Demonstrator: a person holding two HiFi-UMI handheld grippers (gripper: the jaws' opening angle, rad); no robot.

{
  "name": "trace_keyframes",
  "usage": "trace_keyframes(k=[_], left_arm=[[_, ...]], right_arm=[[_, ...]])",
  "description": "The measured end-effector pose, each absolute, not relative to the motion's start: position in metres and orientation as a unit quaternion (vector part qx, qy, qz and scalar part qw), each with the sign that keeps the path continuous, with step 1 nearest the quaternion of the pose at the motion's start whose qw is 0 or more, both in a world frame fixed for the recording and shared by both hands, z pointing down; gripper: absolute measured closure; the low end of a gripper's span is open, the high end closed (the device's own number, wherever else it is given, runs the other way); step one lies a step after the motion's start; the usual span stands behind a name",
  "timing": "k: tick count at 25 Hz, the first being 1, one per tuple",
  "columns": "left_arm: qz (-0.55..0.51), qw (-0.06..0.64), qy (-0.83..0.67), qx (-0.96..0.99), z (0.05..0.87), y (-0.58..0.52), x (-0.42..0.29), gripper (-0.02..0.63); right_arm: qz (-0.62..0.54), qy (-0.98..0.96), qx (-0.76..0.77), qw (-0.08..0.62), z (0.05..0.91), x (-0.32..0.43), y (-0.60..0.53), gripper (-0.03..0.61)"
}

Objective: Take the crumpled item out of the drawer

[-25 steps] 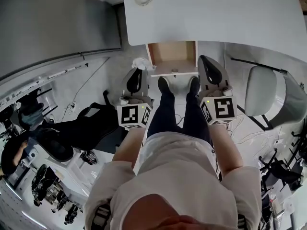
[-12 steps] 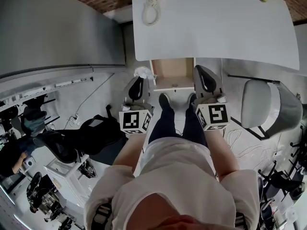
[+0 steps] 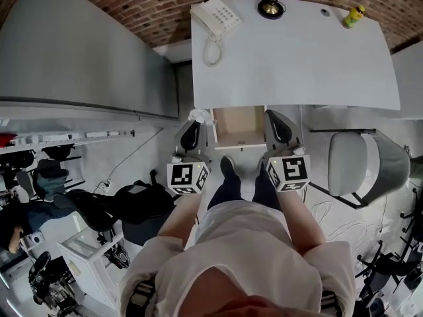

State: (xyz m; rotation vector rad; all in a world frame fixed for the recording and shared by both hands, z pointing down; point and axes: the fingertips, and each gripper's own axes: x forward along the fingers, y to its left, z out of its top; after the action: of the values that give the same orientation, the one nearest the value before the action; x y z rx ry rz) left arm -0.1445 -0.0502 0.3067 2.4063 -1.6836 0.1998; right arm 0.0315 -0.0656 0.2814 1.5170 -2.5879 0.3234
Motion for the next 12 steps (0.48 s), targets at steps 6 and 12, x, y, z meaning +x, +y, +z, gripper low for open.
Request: trace_keyframes(k=[6,12], left_arm=[[0.056,0.085,-0.565,0.819,0.277,-0.04,-0.146,0.588],[0.045,0.075,-0.563,0.822,0.252,-0.033,-0.144,0.588]], right_arm=[[0.09,-0.861,0.498,0.049,0.253,0.027,-0.057,0.572],[0.074,-0.868,0.489,0.038,0.228,0.022,-0.047,0.572]])
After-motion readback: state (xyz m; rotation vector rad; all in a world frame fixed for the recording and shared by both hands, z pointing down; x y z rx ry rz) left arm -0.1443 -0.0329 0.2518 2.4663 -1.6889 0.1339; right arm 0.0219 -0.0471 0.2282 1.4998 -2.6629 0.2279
